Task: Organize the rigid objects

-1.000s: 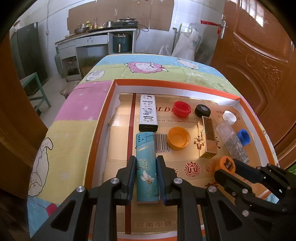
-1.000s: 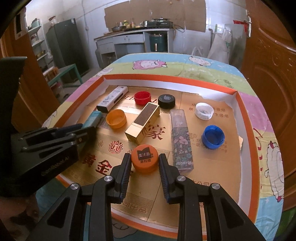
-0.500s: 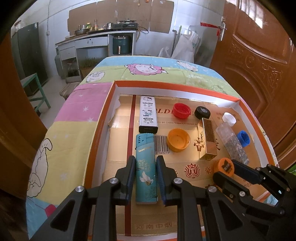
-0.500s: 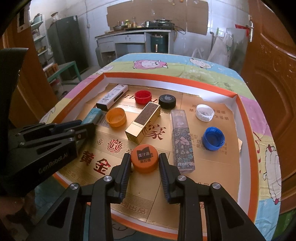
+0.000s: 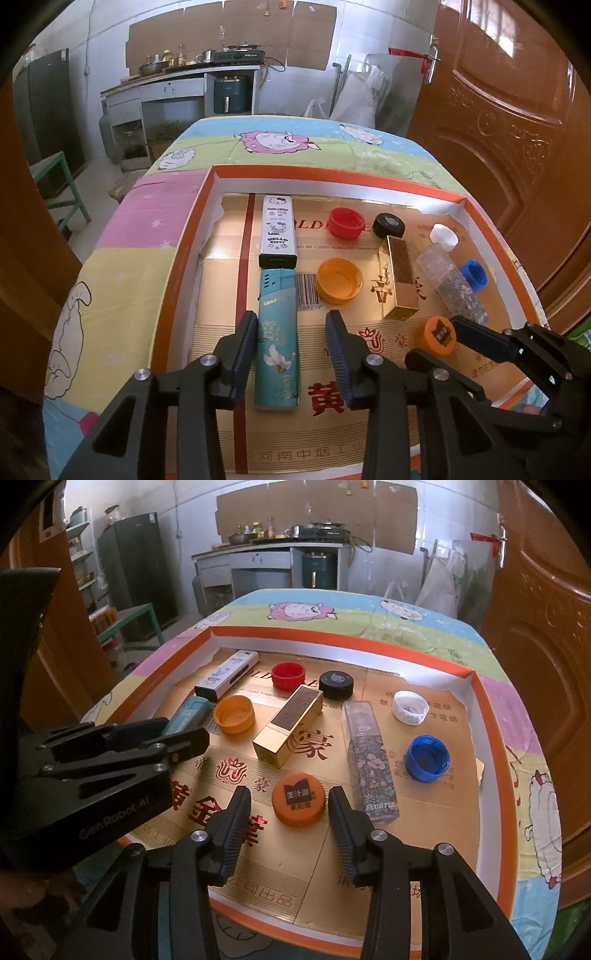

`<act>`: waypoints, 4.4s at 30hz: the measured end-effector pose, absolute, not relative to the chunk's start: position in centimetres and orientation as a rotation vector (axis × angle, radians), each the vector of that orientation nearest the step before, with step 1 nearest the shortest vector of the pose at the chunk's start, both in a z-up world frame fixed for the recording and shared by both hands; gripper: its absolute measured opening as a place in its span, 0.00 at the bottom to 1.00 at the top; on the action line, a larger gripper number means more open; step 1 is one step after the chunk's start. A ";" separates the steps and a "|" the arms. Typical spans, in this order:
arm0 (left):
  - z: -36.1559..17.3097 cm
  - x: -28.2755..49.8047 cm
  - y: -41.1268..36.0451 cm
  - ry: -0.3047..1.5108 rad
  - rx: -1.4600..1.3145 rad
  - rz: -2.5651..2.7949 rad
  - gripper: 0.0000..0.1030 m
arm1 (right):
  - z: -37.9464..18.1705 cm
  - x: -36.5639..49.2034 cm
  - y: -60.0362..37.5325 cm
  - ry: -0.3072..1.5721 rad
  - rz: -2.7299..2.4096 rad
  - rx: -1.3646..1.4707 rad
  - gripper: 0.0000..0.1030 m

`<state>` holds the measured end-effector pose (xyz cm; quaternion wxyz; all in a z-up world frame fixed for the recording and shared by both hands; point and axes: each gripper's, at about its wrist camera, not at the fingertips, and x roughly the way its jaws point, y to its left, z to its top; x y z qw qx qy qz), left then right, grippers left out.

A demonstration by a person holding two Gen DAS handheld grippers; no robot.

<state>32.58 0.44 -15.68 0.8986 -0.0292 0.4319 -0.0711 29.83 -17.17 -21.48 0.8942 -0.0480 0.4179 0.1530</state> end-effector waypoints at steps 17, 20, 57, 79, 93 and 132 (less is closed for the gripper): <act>-14.2 31.8 1.0 0.853 -0.070 -0.120 0.38 | -20.1 28.9 -18.1 0.831 0.297 -0.075 0.44; -13.7 31.3 0.8 0.838 -0.065 -0.124 0.38 | -19.7 28.5 -18.4 0.822 0.290 -0.070 0.44; -4.5 17.8 -0.3 0.586 -0.012 -0.085 0.38 | -11.4 16.7 -19.8 0.655 0.143 -0.004 0.44; -2.4 9.3 0.0 0.485 -0.002 -0.036 0.38 | -8.0 7.6 -18.7 0.515 0.059 0.003 0.44; -1.3 5.6 0.3 0.451 0.011 -0.057 0.38 | -6.9 3.4 -18.0 0.467 0.064 -0.001 0.44; -1.2 4.3 0.7 0.439 0.014 -0.059 0.38 | -6.5 1.6 -18.2 0.439 0.071 0.007 0.44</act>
